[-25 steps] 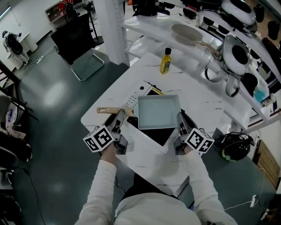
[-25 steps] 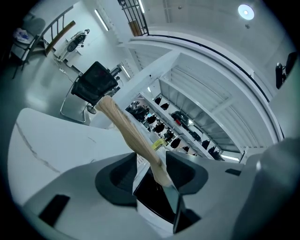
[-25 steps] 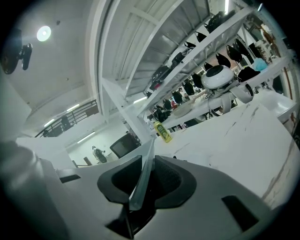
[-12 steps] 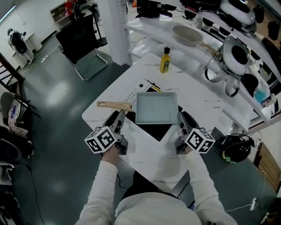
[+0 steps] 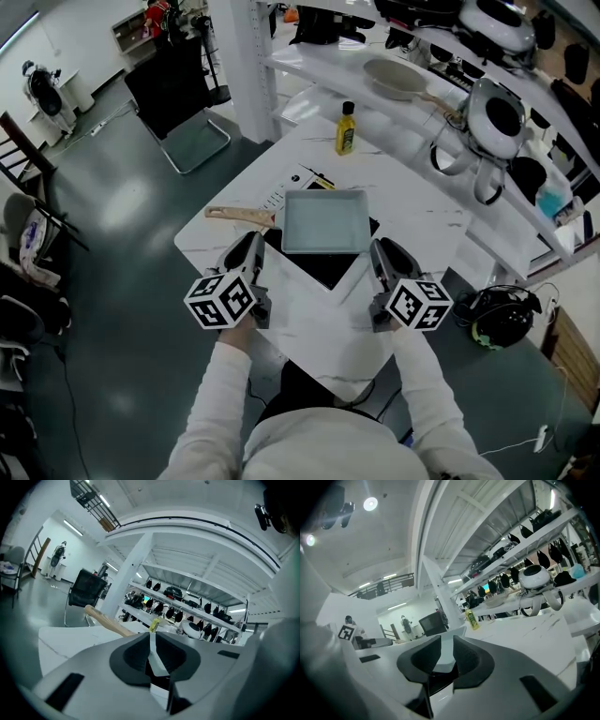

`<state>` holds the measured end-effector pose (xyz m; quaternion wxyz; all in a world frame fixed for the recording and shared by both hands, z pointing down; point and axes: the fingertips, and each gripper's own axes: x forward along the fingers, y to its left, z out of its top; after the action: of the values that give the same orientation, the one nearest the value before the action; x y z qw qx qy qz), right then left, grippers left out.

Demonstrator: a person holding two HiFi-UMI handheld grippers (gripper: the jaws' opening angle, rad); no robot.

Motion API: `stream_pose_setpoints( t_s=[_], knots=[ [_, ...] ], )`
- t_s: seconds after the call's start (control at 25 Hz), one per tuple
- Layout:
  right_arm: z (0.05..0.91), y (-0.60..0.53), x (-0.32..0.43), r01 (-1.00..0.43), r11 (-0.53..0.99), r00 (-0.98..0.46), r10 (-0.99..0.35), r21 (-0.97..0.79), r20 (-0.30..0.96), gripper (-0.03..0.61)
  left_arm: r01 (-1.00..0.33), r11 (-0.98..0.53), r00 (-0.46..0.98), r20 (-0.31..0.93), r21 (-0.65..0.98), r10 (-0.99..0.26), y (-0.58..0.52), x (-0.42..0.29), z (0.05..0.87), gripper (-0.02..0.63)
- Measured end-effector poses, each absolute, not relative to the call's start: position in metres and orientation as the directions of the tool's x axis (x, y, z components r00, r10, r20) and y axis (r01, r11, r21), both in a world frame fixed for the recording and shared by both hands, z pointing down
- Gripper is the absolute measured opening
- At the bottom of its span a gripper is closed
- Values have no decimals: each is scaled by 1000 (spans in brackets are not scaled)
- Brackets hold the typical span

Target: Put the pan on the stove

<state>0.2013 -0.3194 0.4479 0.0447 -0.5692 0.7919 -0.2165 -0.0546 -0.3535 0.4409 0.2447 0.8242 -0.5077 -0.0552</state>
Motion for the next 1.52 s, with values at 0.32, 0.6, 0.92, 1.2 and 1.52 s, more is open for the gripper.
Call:
stream_pose_setpoints(
  t_s=[0.32, 0.6, 0.92, 1.2, 1.52],
  knots=[
    [438, -292, 193, -905, 303, -365, -913, -300, 180, 56, -851, -392, 468, 168, 350, -867, -322, -40, 432, 32],
    [433, -269, 184, -904, 326, -382, -907, -278, 178, 28, -861, -402, 467, 169, 312, -868, -296, -34, 428, 26],
    [434, -246, 179, -908, 340, -388, -903, -245, 184, 26, -871, -404, 458, 167, 280, -873, -273, -28, 424, 26],
    [426, -233, 183, -913, 340, -382, -907, -225, 180, 26, -877, -401, 451, 168, 264, -877, -253, -24, 419, 26],
    [423, -217, 180, -909, 349, -391, -903, -228, 176, 26, -884, -387, 437, 169, 260, -884, -233, -26, 416, 26]
  ],
)
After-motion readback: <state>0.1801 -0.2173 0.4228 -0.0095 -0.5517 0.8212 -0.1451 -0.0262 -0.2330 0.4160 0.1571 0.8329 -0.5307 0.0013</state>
